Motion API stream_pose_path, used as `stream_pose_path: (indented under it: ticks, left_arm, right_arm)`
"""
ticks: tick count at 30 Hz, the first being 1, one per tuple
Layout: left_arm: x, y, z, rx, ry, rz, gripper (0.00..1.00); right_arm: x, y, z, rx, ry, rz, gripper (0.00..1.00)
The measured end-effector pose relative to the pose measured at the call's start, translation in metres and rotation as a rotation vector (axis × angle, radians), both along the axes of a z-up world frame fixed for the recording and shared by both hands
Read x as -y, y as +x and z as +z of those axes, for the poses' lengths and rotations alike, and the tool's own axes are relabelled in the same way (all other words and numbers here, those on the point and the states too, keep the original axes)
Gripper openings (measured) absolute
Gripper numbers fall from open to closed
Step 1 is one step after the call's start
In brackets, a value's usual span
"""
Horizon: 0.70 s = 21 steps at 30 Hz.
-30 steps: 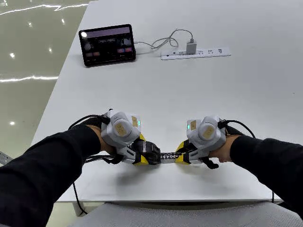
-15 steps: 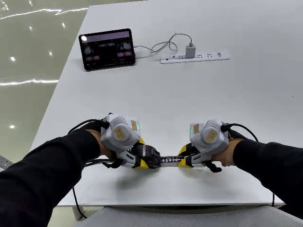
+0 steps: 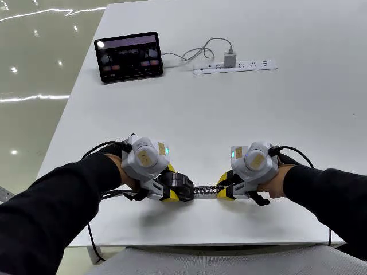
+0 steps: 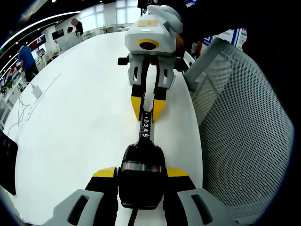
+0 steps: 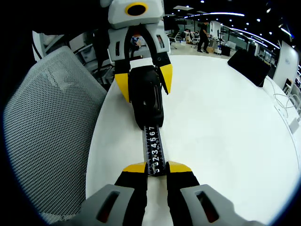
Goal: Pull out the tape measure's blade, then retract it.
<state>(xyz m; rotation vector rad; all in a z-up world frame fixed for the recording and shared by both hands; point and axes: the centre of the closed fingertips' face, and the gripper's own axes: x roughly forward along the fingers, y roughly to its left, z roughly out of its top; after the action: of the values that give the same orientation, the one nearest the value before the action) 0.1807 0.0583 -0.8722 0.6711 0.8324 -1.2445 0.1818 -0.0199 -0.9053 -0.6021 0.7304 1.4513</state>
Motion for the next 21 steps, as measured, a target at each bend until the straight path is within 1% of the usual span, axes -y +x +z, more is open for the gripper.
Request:
stream_pose_path:
  ticks: [21]
  left_arm:
    - [-0.0006,0.0016,-0.0001,0.002,-0.002,0.006,0.33]
  right_arm:
    - [0.0059,0.0021,-0.0015,0.000,-0.006,-0.007,0.10]
